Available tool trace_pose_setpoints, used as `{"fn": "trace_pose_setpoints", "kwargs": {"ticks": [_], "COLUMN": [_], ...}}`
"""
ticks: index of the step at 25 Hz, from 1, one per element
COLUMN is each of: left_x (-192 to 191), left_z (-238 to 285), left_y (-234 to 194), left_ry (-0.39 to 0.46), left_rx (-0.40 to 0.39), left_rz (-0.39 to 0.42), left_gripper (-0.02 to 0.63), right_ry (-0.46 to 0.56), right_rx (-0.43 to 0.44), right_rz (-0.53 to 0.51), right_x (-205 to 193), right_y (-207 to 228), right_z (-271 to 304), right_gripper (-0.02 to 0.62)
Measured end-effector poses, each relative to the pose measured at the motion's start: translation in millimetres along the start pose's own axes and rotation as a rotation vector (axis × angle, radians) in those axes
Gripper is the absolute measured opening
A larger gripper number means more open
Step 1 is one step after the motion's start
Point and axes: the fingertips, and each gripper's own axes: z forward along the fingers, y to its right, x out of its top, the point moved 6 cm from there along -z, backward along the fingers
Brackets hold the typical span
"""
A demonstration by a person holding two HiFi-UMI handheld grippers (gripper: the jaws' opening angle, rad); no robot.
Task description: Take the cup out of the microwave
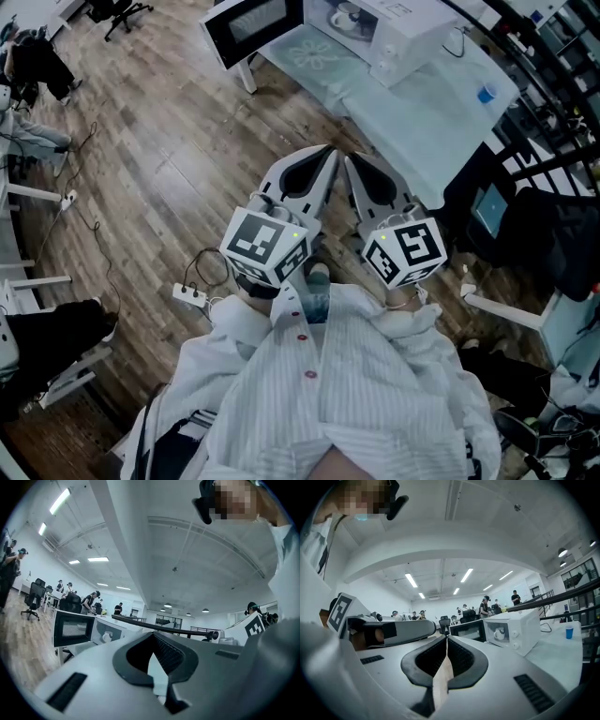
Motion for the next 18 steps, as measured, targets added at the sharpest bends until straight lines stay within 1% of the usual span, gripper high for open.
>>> {"fn": "trace_pose_setpoints", "kwargs": {"ticks": [4,8,14,18], "left_x": [-0.3,7.8,21.5,30.5], "left_z": [14.2,31.0,58.5,78.0], "left_y": [-22.1,-53.6,-114.4,-157.2], "left_ry": [-0.004,0.005,0.003,0.0], "left_rx": [-0.011,-0.02,-0.028,-0.034], "left_rz": [-0.011,-0.008,-0.008,-0.008], "left_gripper": [0.009,0.009,0.009,0.009], "right_ry": [-0.01,-0.008,0.003,0.007], "right_rx": [-0.018,-0.034,-0.063,-0.068], "right_rz": [0.01,0.021,0.043,0.042], "right_x": [-4.6,-3.6,5.8,13.0], "right_y": [10.2,19.5,39.4,49.8], "right_z": [23.0,56.1,117.3,161.4], "right_gripper": [0.038,0.038,0.038,0.038]}}
